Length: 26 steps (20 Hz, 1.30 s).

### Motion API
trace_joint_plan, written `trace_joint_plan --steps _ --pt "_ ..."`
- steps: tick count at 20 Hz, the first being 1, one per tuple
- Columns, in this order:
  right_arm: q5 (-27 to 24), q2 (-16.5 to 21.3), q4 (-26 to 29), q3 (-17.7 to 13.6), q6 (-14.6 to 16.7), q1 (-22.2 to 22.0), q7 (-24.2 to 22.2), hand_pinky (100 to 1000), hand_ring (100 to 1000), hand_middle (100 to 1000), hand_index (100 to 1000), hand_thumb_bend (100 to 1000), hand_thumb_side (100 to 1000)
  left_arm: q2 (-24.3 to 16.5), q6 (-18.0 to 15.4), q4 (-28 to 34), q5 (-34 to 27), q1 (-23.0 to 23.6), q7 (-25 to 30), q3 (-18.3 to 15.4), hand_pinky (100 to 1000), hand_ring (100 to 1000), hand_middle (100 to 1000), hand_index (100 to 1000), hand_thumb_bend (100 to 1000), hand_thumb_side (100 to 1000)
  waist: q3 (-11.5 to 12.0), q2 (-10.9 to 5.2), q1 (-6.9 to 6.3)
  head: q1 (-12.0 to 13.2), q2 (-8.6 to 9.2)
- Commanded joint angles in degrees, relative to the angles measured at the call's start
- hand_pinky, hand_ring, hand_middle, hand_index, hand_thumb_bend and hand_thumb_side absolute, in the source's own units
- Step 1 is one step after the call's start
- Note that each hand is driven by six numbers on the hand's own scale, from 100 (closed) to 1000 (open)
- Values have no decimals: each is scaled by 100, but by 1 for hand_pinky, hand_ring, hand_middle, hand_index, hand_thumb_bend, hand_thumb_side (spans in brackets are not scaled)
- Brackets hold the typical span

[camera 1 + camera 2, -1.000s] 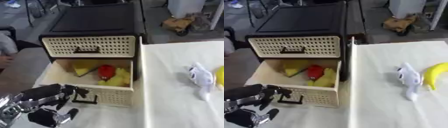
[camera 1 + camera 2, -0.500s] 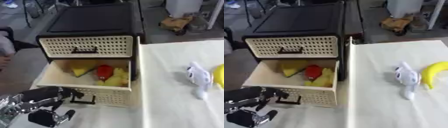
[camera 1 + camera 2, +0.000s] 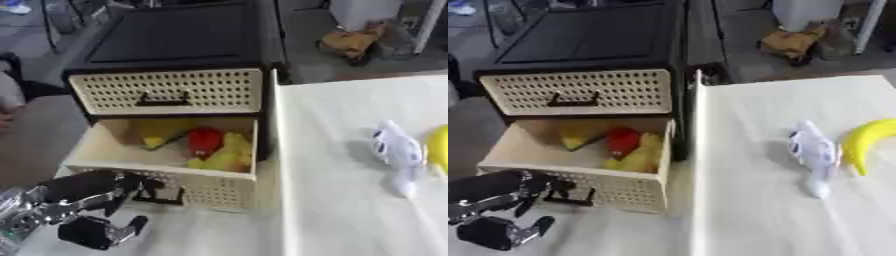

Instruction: Pick up objects from table and place into drawer.

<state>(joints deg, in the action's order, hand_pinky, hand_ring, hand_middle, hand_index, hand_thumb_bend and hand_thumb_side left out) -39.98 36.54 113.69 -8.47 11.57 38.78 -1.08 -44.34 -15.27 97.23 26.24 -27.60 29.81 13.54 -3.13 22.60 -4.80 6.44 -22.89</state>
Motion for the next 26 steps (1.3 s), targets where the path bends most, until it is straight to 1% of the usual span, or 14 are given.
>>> trace_joint_plan --steps 1,4,7,8,9,12,15,17,21,24,26 --pt "25 98 90 -34 5 75 -43 739 855 595 689 330 997 -103 -25 0 -108 -96 -90 -111 181 307 850 1000 100 707 -3 -96 24 11 109" --pt "33 93 90 -35 -1 72 -55 740 856 594 688 333 992 -106 -6 -6 -165 -115 -113 -132 179 306 854 1000 100 707 -8 -80 20 15 125" --pt "48 83 90 -41 -21 56 -73 740 857 594 689 335 990 -81 82 -35 -307 -115 -92 -151 131 270 798 1000 100 730 8 -69 24 16 141" --pt "54 83 90 -48 -26 44 -71 740 857 594 689 333 989 -82 139 -30 -332 -111 -26 -167 133 269 806 1000 100 767 23 -73 28 10 133" --pt "59 82 90 -57 -32 25 -63 740 857 594 689 332 988 -74 212 -8 -366 -93 111 -176 135 270 812 1000 100 779 48 -83 34 -3 111" --pt "72 97 90 -69 -37 -19 -47 740 857 594 689 333 990 -81 450 201 -625 -66 497 -313 146 274 809 1000 100 778 103 -119 38 -40 72" --pt "78 101 90 -65 -44 -30 -47 741 857 594 689 336 989 -135 643 431 -931 -71 594 -456 150 275 811 1000 100 791 103 -126 28 -48 76" --pt "73 88 90 -53 -48 -1 -59 741 857 594 689 334 988 -168 726 452 -1041 -93 601 -475 149 275 811 1000 100 794 59 -107 14 -23 117" --pt "70 82 90 -45 -53 39 -76 741 858 595 689 338 982 -196 797 307 -1054 -154 689 -438 144 273 822 1000 100 793 -3 -50 3 8 199" --pt "69 78 90 -55 -64 55 -65 741 859 594 689 339 977 -182 756 196 -910 -179 669 -428 151 278 847 1000 100 776 -9 -22 -1 8 232" --pt "67 78 90 -53 -72 67 -67 742 859 594 689 340 976 -183 687 159 -796 -190 549 -441 152 279 861 1000 100 763 -8 -9 -8 10 243"
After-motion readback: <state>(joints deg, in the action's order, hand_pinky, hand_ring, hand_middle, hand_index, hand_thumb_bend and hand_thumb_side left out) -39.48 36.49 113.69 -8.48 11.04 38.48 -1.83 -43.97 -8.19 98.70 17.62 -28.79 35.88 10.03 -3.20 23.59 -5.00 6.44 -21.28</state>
